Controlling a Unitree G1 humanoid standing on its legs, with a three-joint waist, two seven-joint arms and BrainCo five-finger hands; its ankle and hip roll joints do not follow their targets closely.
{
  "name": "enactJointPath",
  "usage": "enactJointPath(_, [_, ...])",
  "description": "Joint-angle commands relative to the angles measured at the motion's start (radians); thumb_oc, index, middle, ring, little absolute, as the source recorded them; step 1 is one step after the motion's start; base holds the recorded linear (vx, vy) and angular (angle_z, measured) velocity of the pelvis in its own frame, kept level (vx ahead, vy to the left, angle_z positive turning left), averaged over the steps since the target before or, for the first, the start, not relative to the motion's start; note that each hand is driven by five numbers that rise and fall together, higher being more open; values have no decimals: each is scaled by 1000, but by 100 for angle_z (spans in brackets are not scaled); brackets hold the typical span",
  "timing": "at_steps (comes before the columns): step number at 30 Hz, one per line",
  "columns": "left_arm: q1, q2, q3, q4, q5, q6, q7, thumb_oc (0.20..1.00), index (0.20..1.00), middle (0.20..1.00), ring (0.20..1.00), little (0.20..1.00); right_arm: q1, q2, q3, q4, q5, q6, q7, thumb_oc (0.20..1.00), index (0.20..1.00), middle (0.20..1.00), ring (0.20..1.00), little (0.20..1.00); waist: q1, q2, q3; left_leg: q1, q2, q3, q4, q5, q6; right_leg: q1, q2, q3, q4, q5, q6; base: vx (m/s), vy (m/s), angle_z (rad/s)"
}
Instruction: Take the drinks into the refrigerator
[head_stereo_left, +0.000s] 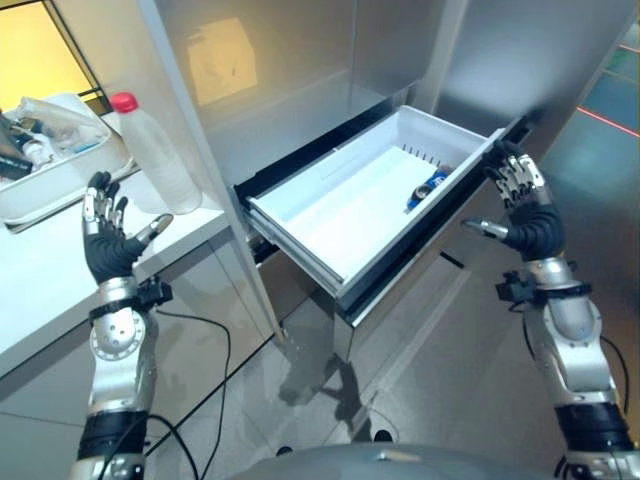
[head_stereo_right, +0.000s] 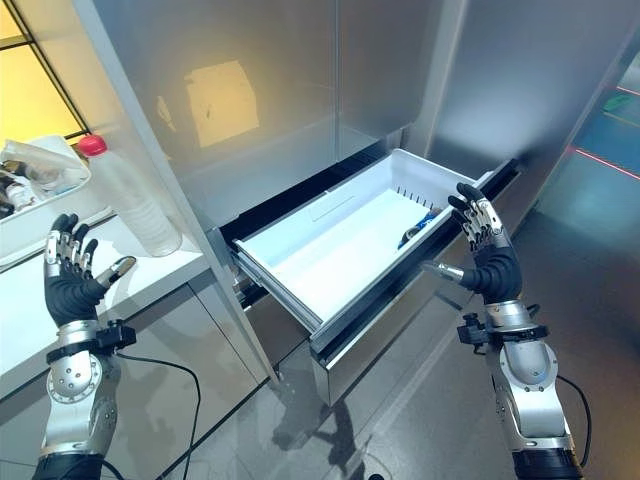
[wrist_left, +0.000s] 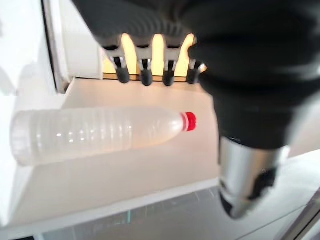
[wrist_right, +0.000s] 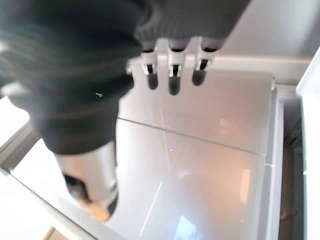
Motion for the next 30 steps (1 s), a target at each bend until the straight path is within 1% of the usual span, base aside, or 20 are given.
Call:
enactJointPath(1, [-119, 121, 23, 92, 7, -14, 23, 1000, 1000, 1000, 1000, 1000, -90, -15, 6, -80, 52, -22, 21, 1000, 1000, 1000, 1000, 1000, -17, -30, 7, 23, -57, -6, 33, -101, 60, 56, -1, -27, 65, -138, 13, -9, -3, -8])
enactJointPath(3, [-148, 154, 22, 116, 12, 5, 28, 1000, 1000, 1000, 1000, 1000, -84, -28, 9, -103, 62, -16, 36, 1000, 1000, 1000, 1000, 1000, -29, -27, 7, 29, -53, -2, 32, -109, 59, 54, 4, -21, 69, -149, 13, 24, -8, -9])
enactJointPath(4, [-159, 170, 18, 127, 9, 9, 18, 1000, 1000, 1000, 1000, 1000, -82, -33, 5, -115, 69, -14, 45, 1000, 1000, 1000, 1000, 1000, -32, -28, 9, 23, -54, 0, 33, -102, 59, 48, 3, -21, 71, -143, 12, 53, -10, -12])
enactJointPath(5, [-165, 179, 18, 138, 18, 15, 19, 1000, 1000, 1000, 1000, 1000, -82, -37, 7, -125, 69, -14, 50, 1000, 1000, 1000, 1000, 1000, -35, -25, 9, 28, -52, 1, 31, -109, 58, 51, 5, -18, 71, -151, 13, -21, -5, -11])
enactJointPath(6, [-167, 179, 18, 139, 18, 15, 19, 1000, 1000, 1000, 1000, 1000, -82, -37, 6, -126, 69, -13, 50, 1000, 1000, 1000, 1000, 1000, -35, -27, 11, 23, -54, 1, 33, -101, 58, 46, 4, -19, 73, -144, 12, 44, -3, -8])
enactJointPath(7, [-186, 189, 10, 165, 11, 25, 14, 1000, 1000, 1000, 1000, 1000, -84, -42, 7, -138, 82, -11, 63, 1000, 1000, 1000, 1000, 1000, -41, -22, 14, 29, -51, 4, 31, -110, 57, 48, 6, -18, 76, -153, 14, 5, 0, -5])
enactJointPath(11, [-203, 205, -1, 187, 13, 35, 11, 1000, 1000, 1000, 1000, 1000, -83, -46, 5, -166, 96, -11, 78, 1000, 1000, 1000, 1000, 1000, -47, -19, 27, 20, -49, 9, 38, -112, 59, 28, 7, -12, 95, -158, 14, 9, -1, -1])
enactJointPath(14, [-203, 183, -5, 200, -27, 36, -1, 1000, 1000, 1000, 1000, 1000, -93, -50, 6, -192, 118, -11, 93, 1000, 1000, 1000, 1000, 1000, -54, -16, 48, -1, -49, 16, 62, -119, 64, -10, 7, 0, 129, -163, 13, -31, 7, -6])
enactJointPath(18, [-184, 173, 3, 189, -31, 42, -13, 1000, 1000, 1000, 1000, 1000, -98, -53, -3, -213, 132, -11, 108, 1000, 1000, 1000, 1000, 1000, -56, -15, 57, -20, -49, 24, 91, -130, 66, -36, 9, 11, 156, -170, 13, -15, 7, -10])
enactJointPath(21, [-166, 150, -1, 214, -32, 55, -27, 1000, 1000, 1000, 1000, 1000, -110, -55, -4, -229, 152, -9, 127, 1000, 1000, 1000, 1000, 1000, -63, -16, 81, -45, -47, 33, 133, -146, 68, -72, 12, 21, 202, -183, 12, -36, 3, -10])
enactJointPath(24, [-171, 135, -6, 245, -52, 59, -37, 1000, 1000, 1000, 1000, 1000, -114, -55, -8, -242, 165, -8, 136, 1000, 1000, 1000, 1000, 1000, -69, -18, 97, -71, -47, 38, 168, -156, 67, -105, 13, 27, 240, -192, 11, -46, -2, -8])
enactJointPath(30, [-164, 114, -6, 248, -74, 62, -50, 1000, 1000, 1000, 1000, 1000, -124, -56, -13, -262, 191, -8, 154, 1000, 1000, 1000, 1000, 1000, -73, -18, 119, -111, -37, 44, 221, -172, 60, -162, 13, 31, 310, -210, 11, -24, -10, -11])
